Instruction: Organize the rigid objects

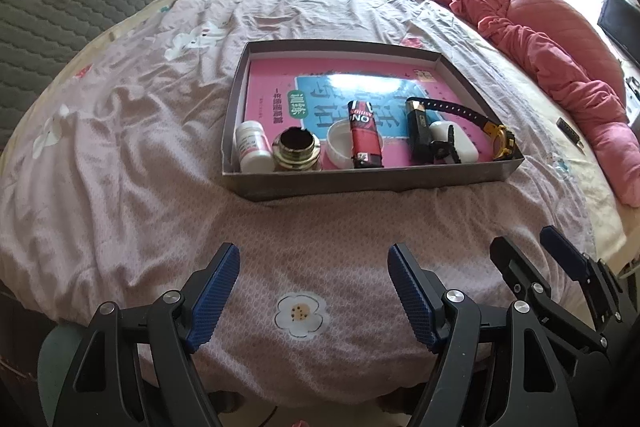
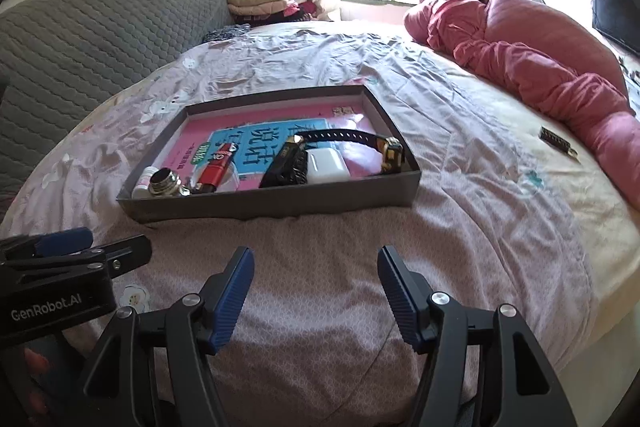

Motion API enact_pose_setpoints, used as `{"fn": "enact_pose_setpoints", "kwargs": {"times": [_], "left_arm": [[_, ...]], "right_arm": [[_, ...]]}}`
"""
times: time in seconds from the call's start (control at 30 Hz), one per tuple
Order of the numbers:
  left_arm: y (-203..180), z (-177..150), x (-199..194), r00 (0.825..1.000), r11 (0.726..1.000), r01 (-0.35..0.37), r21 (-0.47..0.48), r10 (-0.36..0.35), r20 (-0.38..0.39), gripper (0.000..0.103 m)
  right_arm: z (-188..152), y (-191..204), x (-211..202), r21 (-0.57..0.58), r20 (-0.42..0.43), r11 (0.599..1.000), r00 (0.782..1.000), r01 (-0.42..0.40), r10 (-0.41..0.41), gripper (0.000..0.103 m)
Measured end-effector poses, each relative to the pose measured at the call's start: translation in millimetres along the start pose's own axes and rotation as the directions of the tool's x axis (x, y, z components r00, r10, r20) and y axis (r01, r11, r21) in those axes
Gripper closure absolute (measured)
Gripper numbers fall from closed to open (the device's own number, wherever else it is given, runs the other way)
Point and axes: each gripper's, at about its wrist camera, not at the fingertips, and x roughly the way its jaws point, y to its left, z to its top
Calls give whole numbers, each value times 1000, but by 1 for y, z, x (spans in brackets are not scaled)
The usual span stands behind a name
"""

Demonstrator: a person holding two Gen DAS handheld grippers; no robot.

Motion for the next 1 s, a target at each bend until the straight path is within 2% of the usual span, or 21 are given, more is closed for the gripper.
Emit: {"fn": "enact_pose_setpoints", "kwargs": {"times": [0.23, 1.0], "left_arm": [[2, -8, 5, 1000, 1000, -3, -4, 3, -12, 25], [-1, -24, 14, 999, 999, -46, 20, 47, -14, 25]], "right_arm": [[-11, 1, 7, -5, -23, 1000, 1000, 2, -2, 39], [-13, -6, 4, 7, 6, 999, 999, 32, -32, 39]]}}
